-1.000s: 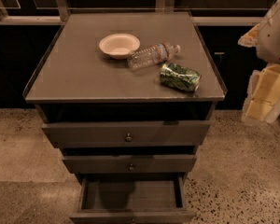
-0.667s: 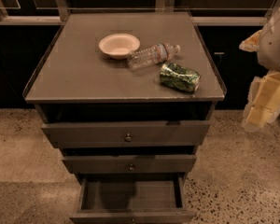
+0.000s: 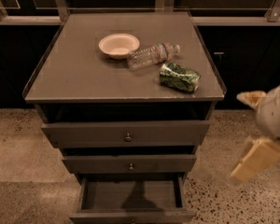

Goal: Close bottom drawer

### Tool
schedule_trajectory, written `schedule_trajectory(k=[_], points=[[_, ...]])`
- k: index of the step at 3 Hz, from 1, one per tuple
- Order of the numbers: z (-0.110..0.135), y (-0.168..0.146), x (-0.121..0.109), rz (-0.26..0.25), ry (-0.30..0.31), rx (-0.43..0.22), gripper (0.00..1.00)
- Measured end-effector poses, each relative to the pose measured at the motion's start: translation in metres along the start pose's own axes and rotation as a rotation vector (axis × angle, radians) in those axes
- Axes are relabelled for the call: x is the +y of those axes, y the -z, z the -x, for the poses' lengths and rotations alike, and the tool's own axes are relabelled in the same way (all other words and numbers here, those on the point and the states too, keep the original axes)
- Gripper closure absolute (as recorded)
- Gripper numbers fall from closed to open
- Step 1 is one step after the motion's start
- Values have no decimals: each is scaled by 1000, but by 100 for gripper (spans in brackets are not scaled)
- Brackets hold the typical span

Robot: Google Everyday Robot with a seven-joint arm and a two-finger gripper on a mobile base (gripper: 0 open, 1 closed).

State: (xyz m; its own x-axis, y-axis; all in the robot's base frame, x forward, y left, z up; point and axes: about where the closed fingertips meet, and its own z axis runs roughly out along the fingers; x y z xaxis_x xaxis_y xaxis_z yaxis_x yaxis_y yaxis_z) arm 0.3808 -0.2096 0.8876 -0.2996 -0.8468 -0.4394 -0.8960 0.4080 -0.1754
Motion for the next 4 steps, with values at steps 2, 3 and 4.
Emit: schedule_trajectory(k=[2,3,4], points=[[-48,-146,78,104,-217,-122,0],[-68,-175,95,109,-249,-105,0],[-67,-174,95,107,-249,-105,0]])
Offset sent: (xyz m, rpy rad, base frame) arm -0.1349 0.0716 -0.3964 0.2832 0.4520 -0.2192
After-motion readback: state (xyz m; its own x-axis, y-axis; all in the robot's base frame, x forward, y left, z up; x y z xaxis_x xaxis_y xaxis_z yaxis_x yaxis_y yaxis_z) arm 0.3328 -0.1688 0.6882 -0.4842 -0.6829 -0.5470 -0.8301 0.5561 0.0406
